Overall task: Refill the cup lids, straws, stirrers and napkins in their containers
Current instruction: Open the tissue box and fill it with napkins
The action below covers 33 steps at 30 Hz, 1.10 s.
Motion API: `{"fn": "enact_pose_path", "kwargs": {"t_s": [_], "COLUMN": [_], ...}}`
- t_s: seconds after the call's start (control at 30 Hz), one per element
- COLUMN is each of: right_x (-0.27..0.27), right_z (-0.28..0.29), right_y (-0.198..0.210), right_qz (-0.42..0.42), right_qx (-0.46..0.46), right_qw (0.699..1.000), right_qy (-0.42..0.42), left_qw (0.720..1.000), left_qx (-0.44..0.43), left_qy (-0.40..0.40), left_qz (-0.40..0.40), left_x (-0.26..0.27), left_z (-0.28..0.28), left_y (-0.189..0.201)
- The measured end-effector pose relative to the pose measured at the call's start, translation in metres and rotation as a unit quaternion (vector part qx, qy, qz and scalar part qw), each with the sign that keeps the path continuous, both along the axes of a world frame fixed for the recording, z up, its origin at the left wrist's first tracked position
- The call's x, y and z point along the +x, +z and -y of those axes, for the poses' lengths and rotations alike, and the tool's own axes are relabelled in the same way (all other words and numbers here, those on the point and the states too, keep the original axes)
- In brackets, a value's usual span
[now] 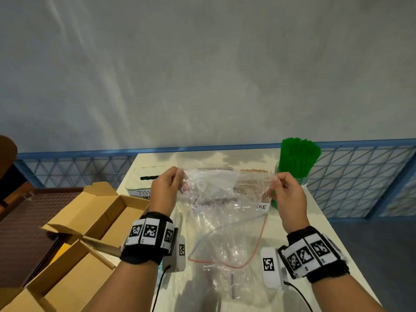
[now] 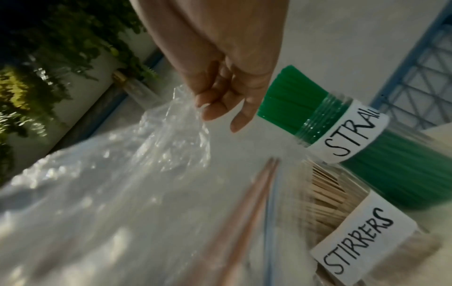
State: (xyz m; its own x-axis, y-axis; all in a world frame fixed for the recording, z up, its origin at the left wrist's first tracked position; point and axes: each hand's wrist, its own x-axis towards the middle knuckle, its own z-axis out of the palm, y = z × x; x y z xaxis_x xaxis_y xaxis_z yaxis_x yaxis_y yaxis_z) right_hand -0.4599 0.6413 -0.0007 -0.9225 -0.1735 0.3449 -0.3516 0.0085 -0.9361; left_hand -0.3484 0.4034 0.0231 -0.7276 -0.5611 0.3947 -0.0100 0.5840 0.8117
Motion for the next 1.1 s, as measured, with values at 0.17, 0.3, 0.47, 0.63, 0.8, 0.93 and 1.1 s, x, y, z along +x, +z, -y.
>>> {"fn": "enact_pose_path", "kwargs": {"t_s": [0.17, 0.3, 0.47, 0.63, 0.8, 0.93, 1.1], "right_x": [0.009, 0.02, 0.012, 0.01, -0.01, -0.003, 0.013], "right_z": [0.015, 0.029, 0.018, 0.011, -0.006, -0.001, 0.009], "right_y": [0.013, 0.022, 0.004, -0.016, -0.016, -0.008, 0.024], "right_qz": [-0.147, -0.172, 0.01, 0.215, 0.177, 0.096, -0.186], "right_qx": [0.127, 0.122, 0.176, 0.086, -0.045, 0.002, 0.281], "right_qw": [0.979, 0.972, 0.984, 0.967, 0.981, 0.992, 0.941], "right_qy": [0.061, 0.103, 0.028, 0.103, -0.056, -0.078, 0.017], "left_qw": [0.954, 0.943, 0.993, 0.995, 0.996, 0.997, 0.985], "left_qx": [-0.263, -0.21, -0.035, -0.026, -0.006, 0.014, -0.119], "left_qy": [-0.046, -0.179, -0.114, -0.092, 0.069, 0.055, -0.124], "left_qz": [0.137, 0.184, 0.022, 0.005, -0.048, -0.056, -0.003], "left_x": [0.001, -0.011, -0.012, -0.01, -0.003, -0.003, -0.005], "left_z": [-0.024, -0.052, -0.04, -0.032, -0.009, -0.007, -0.019], "left_y": [0.02, 0.022, 0.013, 0.008, 0.005, 0.002, 0.02]}}
